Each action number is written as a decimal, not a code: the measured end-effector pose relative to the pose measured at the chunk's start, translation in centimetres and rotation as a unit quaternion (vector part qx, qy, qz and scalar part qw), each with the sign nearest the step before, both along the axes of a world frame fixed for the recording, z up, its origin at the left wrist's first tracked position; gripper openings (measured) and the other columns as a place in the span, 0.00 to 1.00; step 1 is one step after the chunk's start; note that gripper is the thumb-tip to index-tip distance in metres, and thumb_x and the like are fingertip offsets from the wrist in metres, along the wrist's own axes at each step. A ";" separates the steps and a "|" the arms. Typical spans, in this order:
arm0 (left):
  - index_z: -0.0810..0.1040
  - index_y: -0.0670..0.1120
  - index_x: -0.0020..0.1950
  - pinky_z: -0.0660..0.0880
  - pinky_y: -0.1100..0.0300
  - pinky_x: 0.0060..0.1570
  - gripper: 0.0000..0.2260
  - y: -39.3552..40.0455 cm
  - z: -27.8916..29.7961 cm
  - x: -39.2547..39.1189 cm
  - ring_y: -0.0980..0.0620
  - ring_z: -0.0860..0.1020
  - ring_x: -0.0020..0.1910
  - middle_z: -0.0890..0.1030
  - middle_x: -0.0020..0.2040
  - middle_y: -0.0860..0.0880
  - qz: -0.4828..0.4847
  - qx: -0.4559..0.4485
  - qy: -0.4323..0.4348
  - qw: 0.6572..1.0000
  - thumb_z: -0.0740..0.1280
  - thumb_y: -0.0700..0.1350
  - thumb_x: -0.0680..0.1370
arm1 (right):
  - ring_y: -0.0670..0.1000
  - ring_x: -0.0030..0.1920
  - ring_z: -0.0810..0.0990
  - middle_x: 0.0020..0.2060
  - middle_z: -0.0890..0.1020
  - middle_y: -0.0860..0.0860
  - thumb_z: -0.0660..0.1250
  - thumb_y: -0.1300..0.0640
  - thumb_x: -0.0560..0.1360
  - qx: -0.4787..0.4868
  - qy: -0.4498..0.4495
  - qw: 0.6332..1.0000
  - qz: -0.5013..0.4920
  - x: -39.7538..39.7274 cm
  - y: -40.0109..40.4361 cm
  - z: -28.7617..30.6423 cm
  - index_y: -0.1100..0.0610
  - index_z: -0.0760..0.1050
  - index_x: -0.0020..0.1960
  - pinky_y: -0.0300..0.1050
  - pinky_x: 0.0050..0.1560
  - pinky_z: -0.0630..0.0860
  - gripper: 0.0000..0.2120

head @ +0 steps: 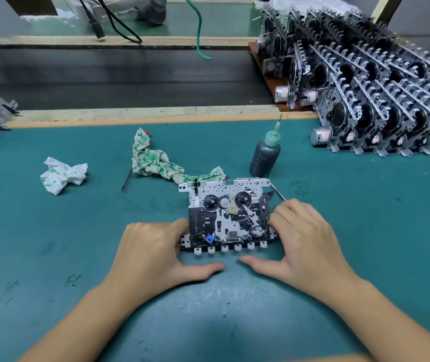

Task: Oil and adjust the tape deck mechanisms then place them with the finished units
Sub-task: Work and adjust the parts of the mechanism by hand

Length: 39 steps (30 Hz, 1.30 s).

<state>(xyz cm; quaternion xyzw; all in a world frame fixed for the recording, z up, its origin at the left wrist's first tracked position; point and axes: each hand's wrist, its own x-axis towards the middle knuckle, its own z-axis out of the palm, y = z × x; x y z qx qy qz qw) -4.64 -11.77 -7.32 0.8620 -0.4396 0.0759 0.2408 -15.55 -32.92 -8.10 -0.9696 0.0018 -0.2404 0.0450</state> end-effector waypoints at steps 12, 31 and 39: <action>0.57 0.50 0.33 0.66 0.62 0.17 0.23 0.2 0.1 -0.1 0.51 0.66 0.16 0.65 0.18 0.53 -0.033 -0.013 -0.056 0.998 0.65 0.65 0.66 | 0.55 0.33 0.74 0.30 0.74 0.52 0.62 0.40 0.72 -0.046 -0.016 0.999 0.022 0.0 -0.9 -0.1 0.60 0.73 0.32 0.46 0.47 0.69 0.23; 0.68 0.45 0.23 0.57 0.65 0.23 0.29 -1.1 -0.2 -1.8 0.48 0.69 0.15 0.66 0.16 0.49 0.137 0.031 -0.044 0.989 0.59 0.71 0.62 | 0.54 0.36 0.74 0.31 0.75 0.51 0.66 0.35 0.68 0.046 -0.019 0.996 0.069 -0.3 -1.0 -0.4 0.60 0.72 0.32 0.47 0.47 0.70 0.27; 0.64 0.47 0.26 0.64 0.61 0.18 0.29 -0.3 0.1 -0.7 0.50 0.69 0.16 0.67 0.17 0.50 0.031 0.020 -0.037 0.999 0.60 0.74 0.61 | 0.55 0.35 0.75 0.29 0.74 0.51 0.64 0.37 0.70 0.008 -0.049 0.998 0.029 -0.2 -0.5 -0.6 0.59 0.72 0.31 0.45 0.47 0.69 0.25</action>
